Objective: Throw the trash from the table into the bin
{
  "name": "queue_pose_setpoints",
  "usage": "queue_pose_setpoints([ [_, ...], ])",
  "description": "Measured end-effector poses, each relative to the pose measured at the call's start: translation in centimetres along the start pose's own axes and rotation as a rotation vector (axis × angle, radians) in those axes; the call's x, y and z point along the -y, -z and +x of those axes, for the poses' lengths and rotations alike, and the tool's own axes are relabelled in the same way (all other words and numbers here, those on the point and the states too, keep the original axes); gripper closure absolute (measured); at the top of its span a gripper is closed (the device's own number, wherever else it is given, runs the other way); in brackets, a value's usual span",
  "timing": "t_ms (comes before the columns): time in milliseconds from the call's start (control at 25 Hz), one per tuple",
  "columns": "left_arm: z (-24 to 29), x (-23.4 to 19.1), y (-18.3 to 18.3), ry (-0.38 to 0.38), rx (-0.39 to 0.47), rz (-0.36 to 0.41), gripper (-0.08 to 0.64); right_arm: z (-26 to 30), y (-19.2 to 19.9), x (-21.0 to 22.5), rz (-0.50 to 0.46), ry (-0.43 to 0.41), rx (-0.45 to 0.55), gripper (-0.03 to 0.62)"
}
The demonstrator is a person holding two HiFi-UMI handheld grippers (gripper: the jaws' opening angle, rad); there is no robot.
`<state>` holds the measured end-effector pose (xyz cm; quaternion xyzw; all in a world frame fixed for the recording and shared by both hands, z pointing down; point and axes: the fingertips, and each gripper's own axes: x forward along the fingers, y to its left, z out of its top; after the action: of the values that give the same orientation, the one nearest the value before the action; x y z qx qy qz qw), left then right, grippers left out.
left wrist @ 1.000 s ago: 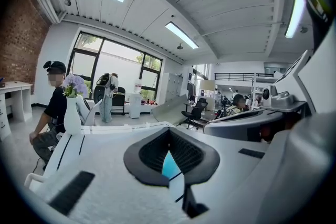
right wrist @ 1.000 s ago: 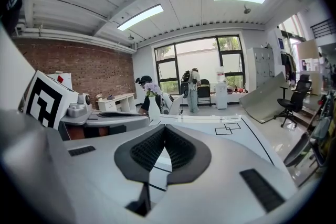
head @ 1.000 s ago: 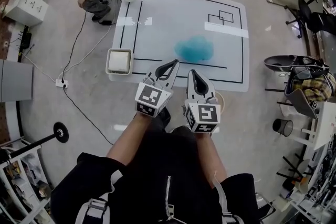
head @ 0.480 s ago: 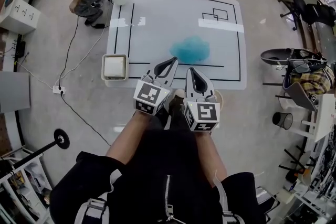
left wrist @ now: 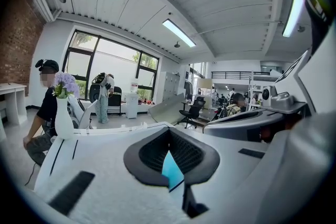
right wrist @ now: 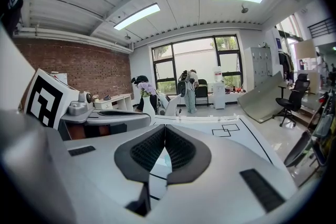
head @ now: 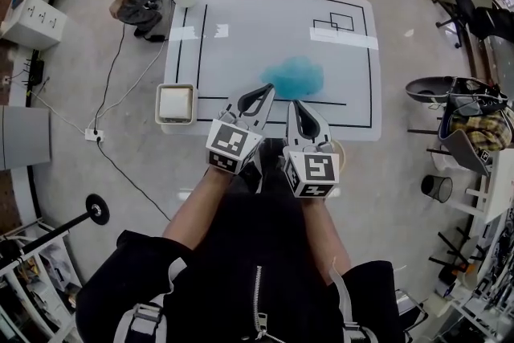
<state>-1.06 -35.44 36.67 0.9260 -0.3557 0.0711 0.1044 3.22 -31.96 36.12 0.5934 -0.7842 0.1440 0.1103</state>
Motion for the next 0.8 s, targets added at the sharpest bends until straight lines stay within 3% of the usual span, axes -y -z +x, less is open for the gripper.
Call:
queue_pose_setpoints([
  [800,5.3,-2.5,1.0,-0.049,-0.062,-0.036,0.553,5.5,0.4,3.5,-0.010,-0.082,-0.054,0.583],
])
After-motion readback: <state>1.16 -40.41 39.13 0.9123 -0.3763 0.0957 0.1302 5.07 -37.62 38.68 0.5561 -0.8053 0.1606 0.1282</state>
